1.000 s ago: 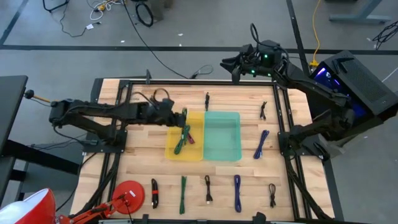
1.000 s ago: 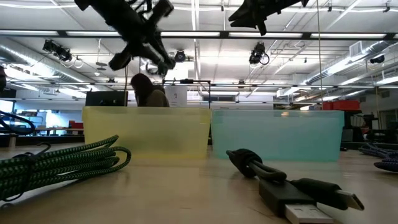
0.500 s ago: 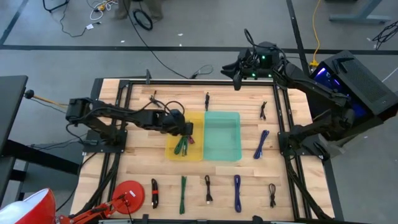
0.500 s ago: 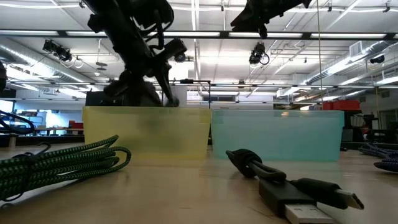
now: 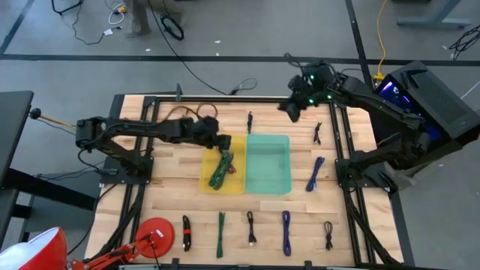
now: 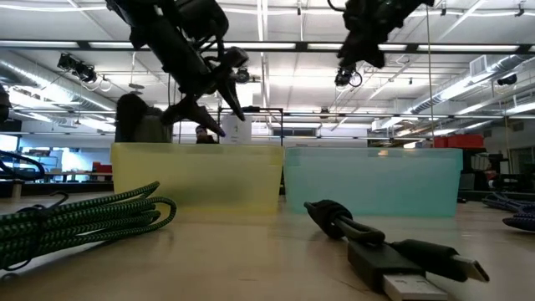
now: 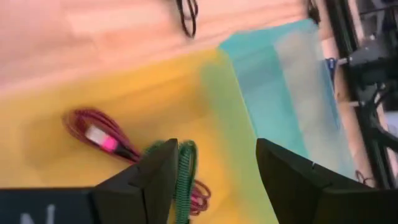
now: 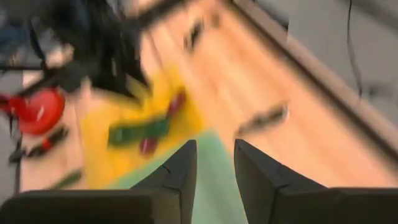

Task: Pick & Place USB Port
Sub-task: Put the blue patterned charger cable into the yellow bin

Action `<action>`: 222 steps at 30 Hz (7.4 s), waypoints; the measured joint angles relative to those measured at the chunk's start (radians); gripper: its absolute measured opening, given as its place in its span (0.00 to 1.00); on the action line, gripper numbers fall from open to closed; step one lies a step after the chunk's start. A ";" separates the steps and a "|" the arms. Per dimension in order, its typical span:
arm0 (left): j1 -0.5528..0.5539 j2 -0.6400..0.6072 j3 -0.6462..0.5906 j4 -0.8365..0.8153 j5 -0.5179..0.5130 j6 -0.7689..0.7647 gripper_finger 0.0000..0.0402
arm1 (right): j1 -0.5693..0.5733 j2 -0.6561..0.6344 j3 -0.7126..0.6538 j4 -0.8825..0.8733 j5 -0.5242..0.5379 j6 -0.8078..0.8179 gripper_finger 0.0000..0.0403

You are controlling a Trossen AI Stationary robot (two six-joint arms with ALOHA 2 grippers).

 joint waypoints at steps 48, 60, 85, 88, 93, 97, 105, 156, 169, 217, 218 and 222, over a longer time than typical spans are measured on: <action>0.321 -0.198 0.000 -0.020 0.385 0.514 0.56 | 0.670 -0.133 -0.725 -0.164 0.175 1.444 0.40; 0.322 -0.198 0.000 -0.019 0.388 0.521 0.56 | 0.670 -0.133 -0.845 -0.024 0.256 1.652 0.55; 0.322 -0.198 0.000 -0.017 0.377 0.537 0.56 | 0.667 -0.133 -0.918 0.082 0.310 1.682 0.04; 0.322 -0.198 0.000 -0.016 0.377 0.537 0.56 | 0.666 -0.141 -0.905 0.084 0.307 1.637 0.02; 0.322 -0.198 0.000 -0.012 0.377 0.537 0.56 | 0.640 -0.188 -0.812 0.072 0.383 1.556 0.02; 0.322 -0.198 0.000 0.018 0.383 0.530 0.56 | 0.601 -0.231 -0.677 -0.011 0.504 1.446 0.02; 0.318 -0.198 -0.001 0.193 0.467 0.459 0.56 | 0.526 -0.255 -0.342 -0.141 0.741 1.137 0.02; 0.220 -0.197 0.000 0.819 0.452 0.238 0.06 | 0.366 0.291 0.013 0.953 0.060 0.429 0.06; 0.193 -0.211 -0.001 0.532 0.412 0.196 0.06 | 0.233 0.222 0.013 0.733 -0.025 0.291 0.32; -0.188 0.109 -0.001 0.072 -0.178 -0.378 0.25 | 0.006 0.033 0.013 0.383 0.003 -0.137 0.35; -0.184 0.109 -0.001 0.068 -0.181 -0.379 0.28 | 0.006 0.033 0.013 0.383 0.003 -0.137 0.35; -0.164 0.109 -0.001 0.066 -0.180 -0.356 0.42 | 0.006 0.033 0.013 0.385 0.004 -0.141 0.35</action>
